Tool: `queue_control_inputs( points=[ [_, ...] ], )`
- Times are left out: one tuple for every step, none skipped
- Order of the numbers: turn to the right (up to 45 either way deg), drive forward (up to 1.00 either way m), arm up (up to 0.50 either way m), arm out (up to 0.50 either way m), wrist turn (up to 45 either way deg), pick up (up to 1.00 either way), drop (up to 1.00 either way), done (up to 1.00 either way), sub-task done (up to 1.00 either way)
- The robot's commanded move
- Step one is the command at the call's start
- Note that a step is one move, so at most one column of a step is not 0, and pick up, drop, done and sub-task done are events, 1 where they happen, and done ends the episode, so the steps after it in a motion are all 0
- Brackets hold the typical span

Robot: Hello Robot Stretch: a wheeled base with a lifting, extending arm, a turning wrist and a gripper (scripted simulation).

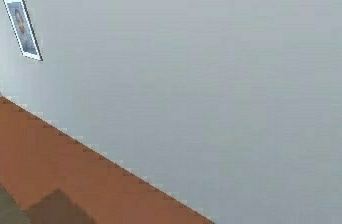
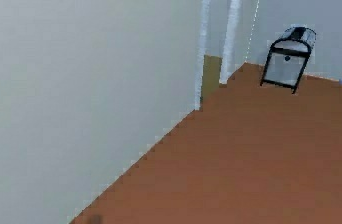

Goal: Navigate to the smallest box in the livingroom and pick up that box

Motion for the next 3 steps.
queue_control_inputs(
  points=[
    [0.0,0.5,0.0,0.0,0.0,0.0,0.0,0.0,0.0],
    [-45.0,0.0,0.0,0.0,0.0,0.0,0.0,0.0,0.0],
    [-3.0,0.0,0.0,0.0,0.0,0.0,0.0,0.0,0.0]
  ],
)
